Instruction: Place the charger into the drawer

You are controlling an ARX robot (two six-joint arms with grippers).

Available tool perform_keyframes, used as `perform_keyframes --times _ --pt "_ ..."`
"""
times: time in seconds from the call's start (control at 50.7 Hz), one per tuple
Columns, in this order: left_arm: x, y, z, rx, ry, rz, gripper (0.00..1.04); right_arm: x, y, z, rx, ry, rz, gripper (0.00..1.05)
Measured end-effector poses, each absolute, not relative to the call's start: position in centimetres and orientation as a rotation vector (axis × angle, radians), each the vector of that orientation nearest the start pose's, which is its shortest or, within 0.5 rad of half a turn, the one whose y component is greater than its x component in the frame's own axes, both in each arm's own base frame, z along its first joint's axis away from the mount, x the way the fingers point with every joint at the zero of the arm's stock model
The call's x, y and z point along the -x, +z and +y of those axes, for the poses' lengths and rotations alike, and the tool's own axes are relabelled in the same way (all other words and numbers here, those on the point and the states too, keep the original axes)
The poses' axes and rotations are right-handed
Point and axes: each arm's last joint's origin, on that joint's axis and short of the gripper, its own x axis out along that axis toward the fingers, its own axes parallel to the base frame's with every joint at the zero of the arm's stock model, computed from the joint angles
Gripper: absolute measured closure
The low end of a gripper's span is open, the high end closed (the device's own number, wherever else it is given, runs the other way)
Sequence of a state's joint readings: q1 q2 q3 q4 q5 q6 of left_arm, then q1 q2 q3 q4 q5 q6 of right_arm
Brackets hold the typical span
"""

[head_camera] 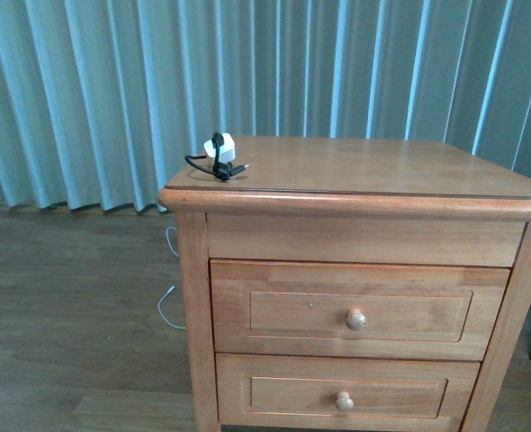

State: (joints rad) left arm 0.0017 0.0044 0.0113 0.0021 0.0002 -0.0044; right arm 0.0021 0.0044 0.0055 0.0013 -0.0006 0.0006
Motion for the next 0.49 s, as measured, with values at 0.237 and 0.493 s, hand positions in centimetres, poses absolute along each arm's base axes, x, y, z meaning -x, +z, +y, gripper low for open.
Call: perform_keyframes --times 0.237,0.493 --pt "-9.73 16.72 0.02 0.005 0.002 -0.009 0.06 -9.76 16.52 0.02 -0.001 0.003 -0.002 0.08" --pt "-9.73 16.72 0.02 0.004 0.002 -0.009 0.06 -9.76 16.52 0.02 -0.001 0.003 -0.002 0.08"
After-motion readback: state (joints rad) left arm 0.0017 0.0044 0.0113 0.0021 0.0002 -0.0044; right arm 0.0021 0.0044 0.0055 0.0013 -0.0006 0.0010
